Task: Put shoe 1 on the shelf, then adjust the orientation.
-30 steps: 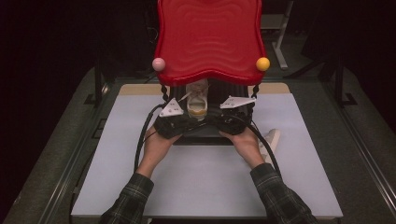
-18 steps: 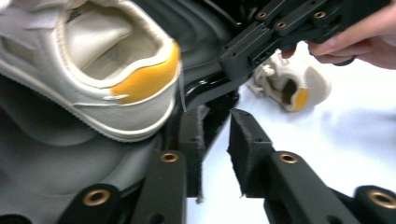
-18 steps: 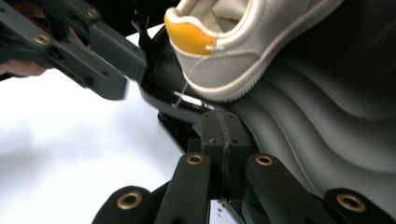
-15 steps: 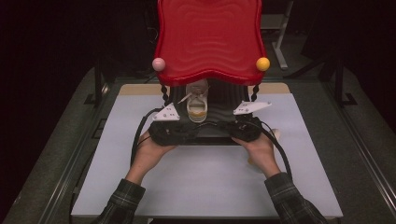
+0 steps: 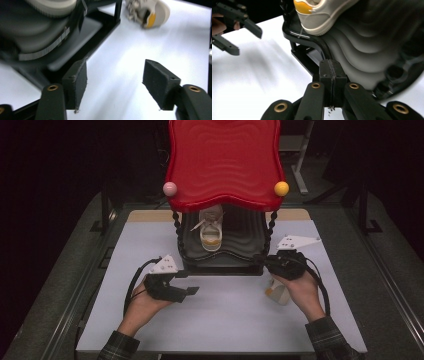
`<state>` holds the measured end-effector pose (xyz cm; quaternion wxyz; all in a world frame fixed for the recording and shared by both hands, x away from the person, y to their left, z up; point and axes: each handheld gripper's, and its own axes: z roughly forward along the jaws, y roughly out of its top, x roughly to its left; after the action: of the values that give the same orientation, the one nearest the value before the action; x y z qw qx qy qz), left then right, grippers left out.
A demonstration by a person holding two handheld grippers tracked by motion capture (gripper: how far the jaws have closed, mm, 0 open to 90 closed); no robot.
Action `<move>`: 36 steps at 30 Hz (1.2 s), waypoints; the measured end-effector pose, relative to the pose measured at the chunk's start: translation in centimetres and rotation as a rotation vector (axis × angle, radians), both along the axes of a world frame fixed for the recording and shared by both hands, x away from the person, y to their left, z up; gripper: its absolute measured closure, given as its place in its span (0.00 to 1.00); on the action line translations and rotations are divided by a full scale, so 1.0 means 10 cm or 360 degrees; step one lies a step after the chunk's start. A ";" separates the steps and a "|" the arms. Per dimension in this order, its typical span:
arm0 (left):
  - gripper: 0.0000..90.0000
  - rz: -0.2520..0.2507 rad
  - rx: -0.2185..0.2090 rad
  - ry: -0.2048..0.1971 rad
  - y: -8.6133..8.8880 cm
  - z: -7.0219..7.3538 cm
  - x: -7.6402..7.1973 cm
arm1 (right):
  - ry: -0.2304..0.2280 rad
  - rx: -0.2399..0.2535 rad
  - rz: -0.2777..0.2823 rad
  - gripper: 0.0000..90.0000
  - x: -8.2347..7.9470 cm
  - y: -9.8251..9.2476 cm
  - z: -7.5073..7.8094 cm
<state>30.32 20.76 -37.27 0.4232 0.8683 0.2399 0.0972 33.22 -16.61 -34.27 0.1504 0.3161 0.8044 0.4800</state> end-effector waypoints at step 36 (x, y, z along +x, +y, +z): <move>0.15 0.0138 0.0165 0.0038 0.72 -0.80 -0.34 | 0.0143 -0.0153 -0.0348 1.00 0.05 -0.99 -0.49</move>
<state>26.96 27.97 -45.24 0.3701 0.8790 0.2768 0.1173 33.74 -26.48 -39.12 0.1805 0.4156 0.7932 0.4069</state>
